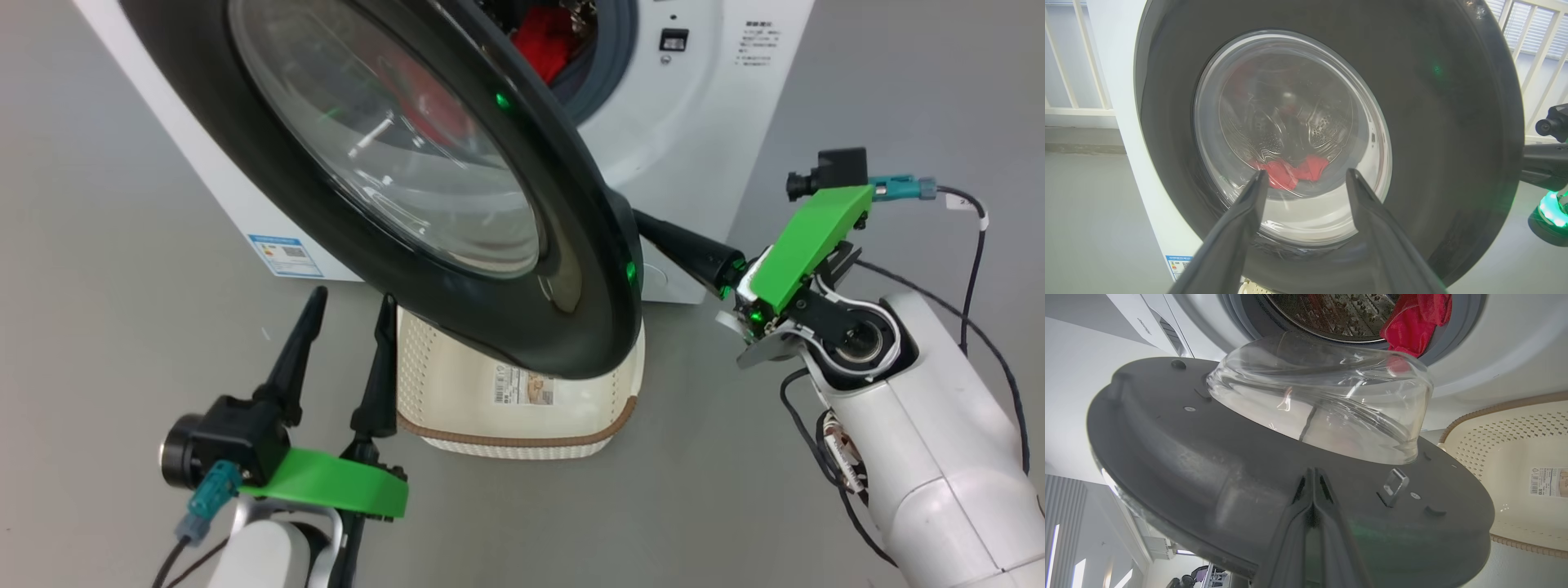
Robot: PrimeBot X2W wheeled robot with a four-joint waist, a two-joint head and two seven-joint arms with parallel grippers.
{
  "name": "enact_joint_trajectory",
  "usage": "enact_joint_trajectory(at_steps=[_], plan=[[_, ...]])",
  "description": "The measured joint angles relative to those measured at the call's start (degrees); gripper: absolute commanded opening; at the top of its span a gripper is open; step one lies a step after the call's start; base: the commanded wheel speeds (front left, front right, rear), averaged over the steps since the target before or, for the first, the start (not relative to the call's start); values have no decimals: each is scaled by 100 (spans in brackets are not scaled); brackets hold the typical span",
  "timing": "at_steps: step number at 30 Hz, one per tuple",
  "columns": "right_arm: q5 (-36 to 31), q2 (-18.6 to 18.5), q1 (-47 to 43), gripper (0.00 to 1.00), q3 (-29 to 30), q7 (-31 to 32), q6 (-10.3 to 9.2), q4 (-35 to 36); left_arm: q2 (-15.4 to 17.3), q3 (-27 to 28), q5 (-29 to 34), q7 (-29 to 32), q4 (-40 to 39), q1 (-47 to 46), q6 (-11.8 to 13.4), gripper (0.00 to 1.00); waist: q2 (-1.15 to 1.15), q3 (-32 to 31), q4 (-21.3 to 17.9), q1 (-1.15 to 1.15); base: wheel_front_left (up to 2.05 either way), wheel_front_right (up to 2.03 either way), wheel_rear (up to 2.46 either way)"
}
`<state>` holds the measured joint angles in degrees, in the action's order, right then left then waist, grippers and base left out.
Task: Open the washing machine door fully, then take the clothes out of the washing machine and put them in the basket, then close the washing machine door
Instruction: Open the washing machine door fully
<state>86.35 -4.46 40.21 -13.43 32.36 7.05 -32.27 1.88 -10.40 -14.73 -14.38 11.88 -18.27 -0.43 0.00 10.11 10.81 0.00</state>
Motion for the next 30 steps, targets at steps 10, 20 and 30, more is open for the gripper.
enact_joint_trajectory(at_steps=[10,20,30], plan=[[199,23,-307,0,-232,-10,0,98,41,-59,-49,88,0,202,48,100,0,-249,321,0,0,0,0],[291,45,-642,0,-399,-4,0,341,79,-78,-102,169,-51,433,119,100,0,-489,557,0,0,0,0],[328,46,-1069,0,-442,47,0,649,87,-171,-152,178,-91,459,151,100,0,-629,864,0,0,0,0]])
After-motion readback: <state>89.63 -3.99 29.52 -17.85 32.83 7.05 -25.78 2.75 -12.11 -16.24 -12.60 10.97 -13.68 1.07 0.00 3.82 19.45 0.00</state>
